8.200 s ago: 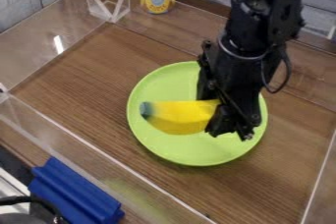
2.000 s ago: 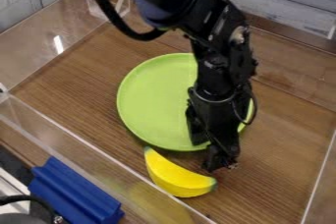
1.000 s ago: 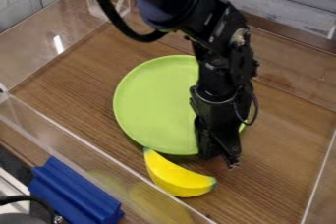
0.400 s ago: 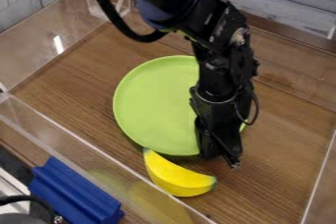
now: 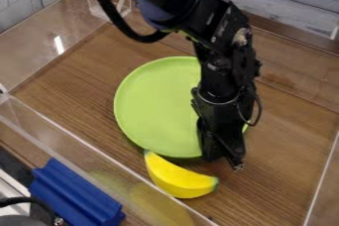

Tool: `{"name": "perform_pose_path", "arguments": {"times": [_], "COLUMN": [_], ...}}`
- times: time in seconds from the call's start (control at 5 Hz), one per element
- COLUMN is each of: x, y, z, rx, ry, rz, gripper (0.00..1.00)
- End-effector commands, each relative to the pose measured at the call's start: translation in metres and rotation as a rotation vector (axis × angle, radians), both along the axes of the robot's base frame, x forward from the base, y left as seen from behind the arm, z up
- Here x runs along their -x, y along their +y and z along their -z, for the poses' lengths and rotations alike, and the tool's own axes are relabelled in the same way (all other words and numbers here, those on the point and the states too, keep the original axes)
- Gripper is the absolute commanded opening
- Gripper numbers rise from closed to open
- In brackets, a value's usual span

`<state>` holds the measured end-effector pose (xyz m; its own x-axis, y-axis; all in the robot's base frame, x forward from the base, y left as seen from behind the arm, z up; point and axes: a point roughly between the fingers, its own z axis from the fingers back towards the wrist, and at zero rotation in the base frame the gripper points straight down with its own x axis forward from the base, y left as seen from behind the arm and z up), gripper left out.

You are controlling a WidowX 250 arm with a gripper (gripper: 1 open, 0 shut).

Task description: Put the banana in the green plate

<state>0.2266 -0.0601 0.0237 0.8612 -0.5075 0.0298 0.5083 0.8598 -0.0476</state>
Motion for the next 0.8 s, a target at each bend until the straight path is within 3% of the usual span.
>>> {"name": "perform_pose_path", "arguments": {"times": [0.0, 0.6], "x": [-0.0021, -0.0013], "y": [-0.0021, -0.002], "z": [-0.0076, -0.0105], "rx": [0.012, 0.013], "ry": [-0.019, -0.003], "rz": [-0.024, -0.04], "gripper": [0.0, 0.0]}}
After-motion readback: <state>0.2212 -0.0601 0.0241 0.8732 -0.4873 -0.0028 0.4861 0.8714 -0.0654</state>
